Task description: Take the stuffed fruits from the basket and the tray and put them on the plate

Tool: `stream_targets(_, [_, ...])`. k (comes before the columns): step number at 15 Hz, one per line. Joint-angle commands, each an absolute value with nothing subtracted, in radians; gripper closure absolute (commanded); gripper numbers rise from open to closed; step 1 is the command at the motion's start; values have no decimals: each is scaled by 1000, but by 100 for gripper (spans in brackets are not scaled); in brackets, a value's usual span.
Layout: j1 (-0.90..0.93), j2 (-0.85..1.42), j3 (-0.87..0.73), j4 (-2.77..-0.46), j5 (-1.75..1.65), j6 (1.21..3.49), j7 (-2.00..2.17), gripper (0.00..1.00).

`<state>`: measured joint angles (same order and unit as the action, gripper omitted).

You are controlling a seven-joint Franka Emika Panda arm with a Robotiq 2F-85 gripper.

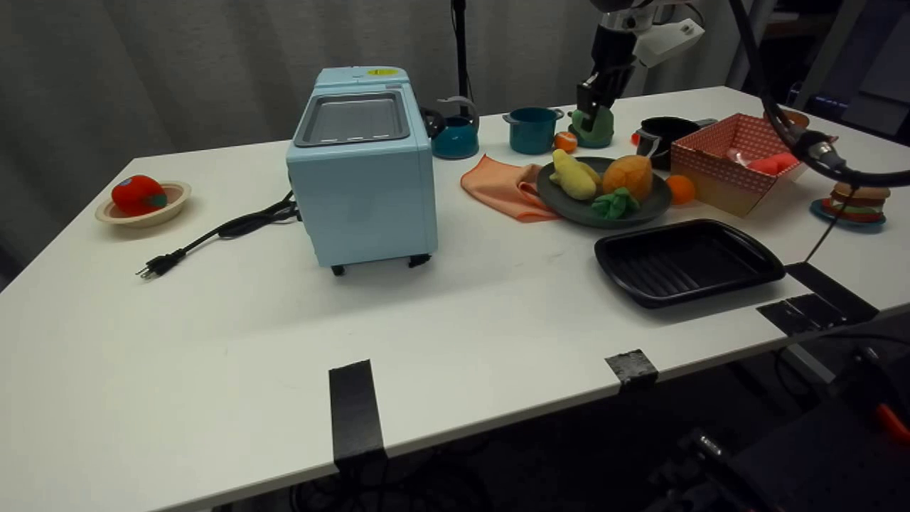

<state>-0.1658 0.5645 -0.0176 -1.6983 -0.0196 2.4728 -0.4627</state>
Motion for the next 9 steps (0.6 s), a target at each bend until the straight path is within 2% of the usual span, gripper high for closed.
stream_targets(1, [-174, 551, -9, -1700, -40, 2447, -456, 28])
stream_targets(3, [-173, 541, -10, -1715, -42, 2454, -453, 12])
stream_targets(5, [-175, 526, -8, -1735, -39, 2460, -453, 1])
stream_targets(9, [-180, 486, -4, -1773, -29, 2477, -455, 0])
